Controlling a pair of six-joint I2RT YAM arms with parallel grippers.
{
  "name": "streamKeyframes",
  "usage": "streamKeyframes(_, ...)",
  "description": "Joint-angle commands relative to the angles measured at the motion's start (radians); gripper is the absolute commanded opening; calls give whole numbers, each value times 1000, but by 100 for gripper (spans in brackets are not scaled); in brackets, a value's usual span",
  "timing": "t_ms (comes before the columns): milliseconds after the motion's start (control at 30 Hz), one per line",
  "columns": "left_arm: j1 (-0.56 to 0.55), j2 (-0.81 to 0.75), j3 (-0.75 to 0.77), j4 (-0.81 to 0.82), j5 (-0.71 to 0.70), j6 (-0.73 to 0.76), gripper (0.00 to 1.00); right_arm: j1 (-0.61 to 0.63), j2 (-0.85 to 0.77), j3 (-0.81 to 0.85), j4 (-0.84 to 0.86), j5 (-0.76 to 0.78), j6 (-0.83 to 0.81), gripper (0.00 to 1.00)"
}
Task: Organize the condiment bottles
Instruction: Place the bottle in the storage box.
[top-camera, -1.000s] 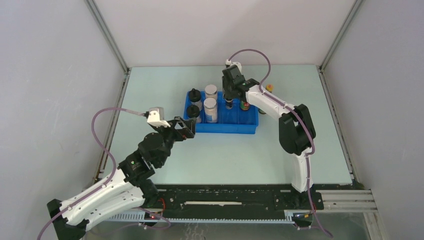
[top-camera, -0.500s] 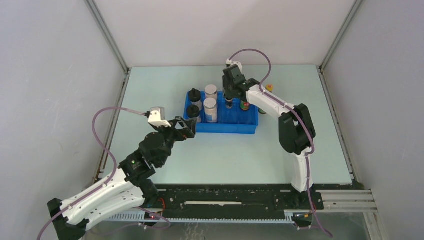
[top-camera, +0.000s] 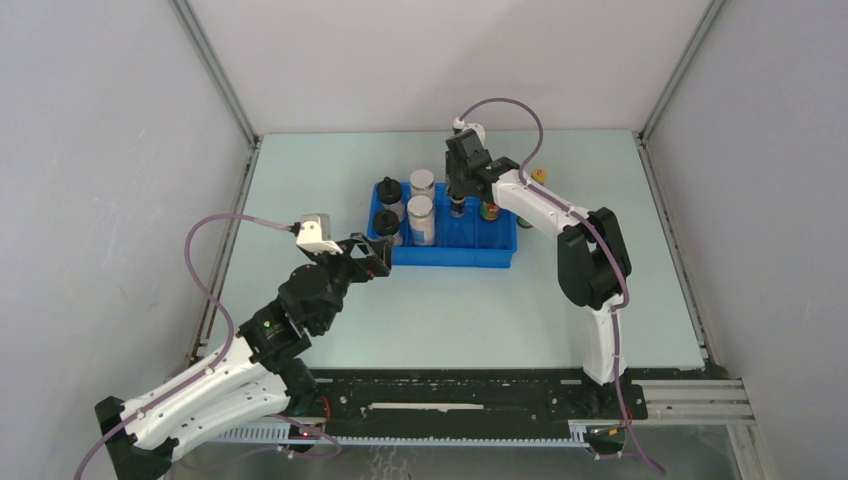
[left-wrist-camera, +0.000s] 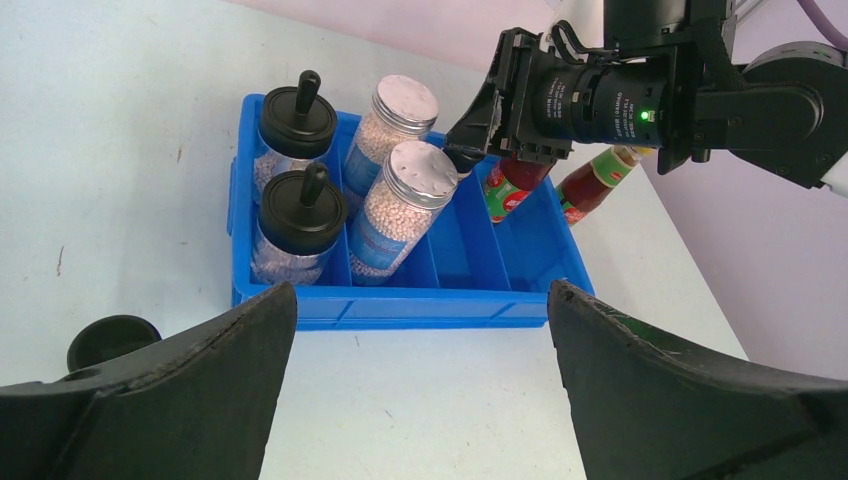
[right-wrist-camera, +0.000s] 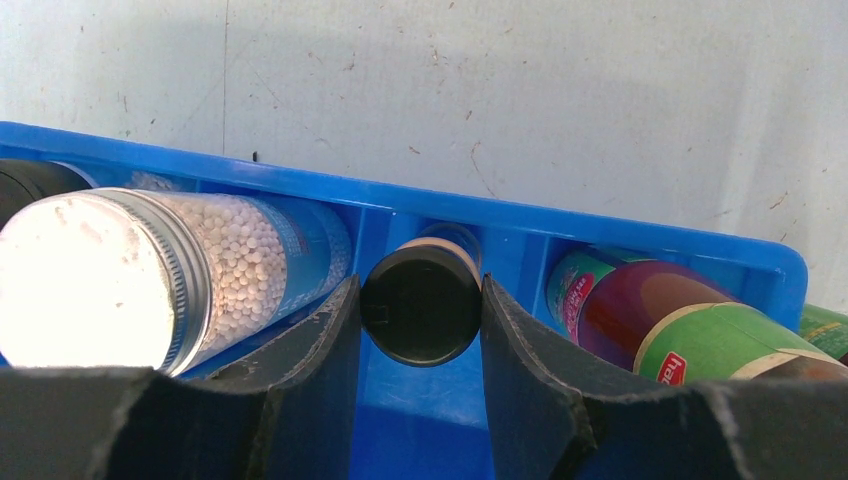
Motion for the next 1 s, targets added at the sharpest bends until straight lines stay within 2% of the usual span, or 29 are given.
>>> streamKeyframes(0, -6, -2, 14, 36, -17, 20, 100, -3, 0, 56, 2, 14, 20, 0)
streamKeyframes(967, -6, -12, 10, 24, -13, 5, 100, -5, 10, 90, -95, 37, 48, 0)
